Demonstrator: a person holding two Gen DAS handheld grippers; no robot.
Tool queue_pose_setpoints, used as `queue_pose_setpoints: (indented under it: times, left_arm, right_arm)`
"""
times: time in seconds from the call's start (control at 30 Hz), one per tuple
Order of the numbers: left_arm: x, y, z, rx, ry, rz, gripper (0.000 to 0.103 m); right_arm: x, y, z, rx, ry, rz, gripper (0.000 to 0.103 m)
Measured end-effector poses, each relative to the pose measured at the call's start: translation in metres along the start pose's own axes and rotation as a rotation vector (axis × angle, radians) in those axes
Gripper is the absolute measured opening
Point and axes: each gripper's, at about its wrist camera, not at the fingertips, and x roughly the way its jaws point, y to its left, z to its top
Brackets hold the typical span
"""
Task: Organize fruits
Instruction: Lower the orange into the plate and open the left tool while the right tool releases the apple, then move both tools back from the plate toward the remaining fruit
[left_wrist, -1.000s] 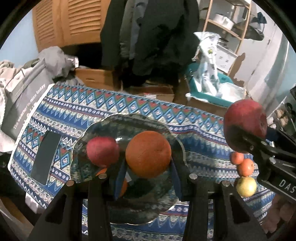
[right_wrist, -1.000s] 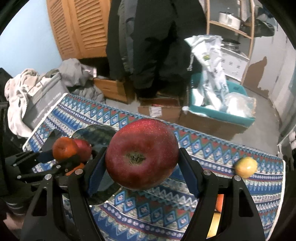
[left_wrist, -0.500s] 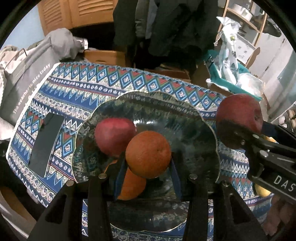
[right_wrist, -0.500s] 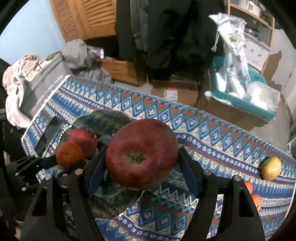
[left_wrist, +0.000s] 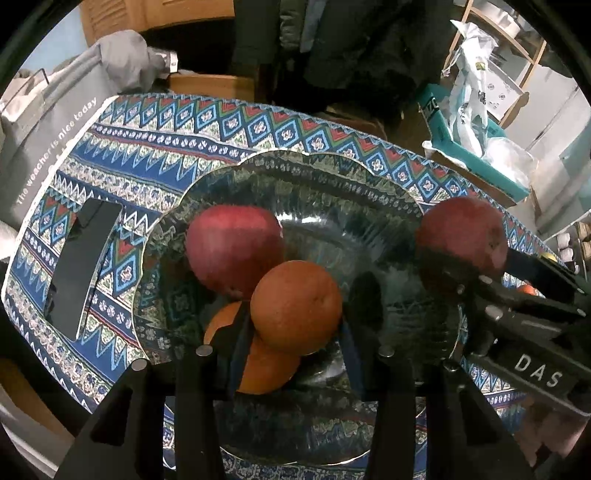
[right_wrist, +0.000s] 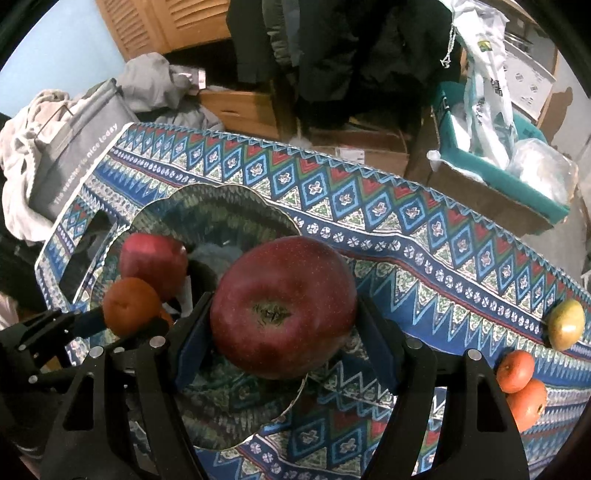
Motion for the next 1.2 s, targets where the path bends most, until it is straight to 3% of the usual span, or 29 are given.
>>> queue_pose_setpoints:
  times: [0.13,0.3,0.63,1.2]
  left_arm:
    - [-0.002,0.005,0.000,-0.030,0.007,-0.034,0.047]
    - [-0.008,0.004,0.000,-0.022,-0.016,-0.028,0.060]
    - [-0.015,0.006,0.000,-0.031,-0.018,-0.039,0.061]
    - [-0.048,-0.015,-0.003,0.013,-0.078,-0.063,0.067]
  right_arm:
    - [0.002,-0.002,0.002,0.021,0.006,0.007,0.076]
    - [-0.003,0.003,0.007,0.016,-0.011,0.028,0.077]
    - [-0.026,0.000,0.014,0.038,-0.060,0.049,0.081]
    - [-0.072,-0.023,0.001,0.057,-0.112,-0.058,0.082]
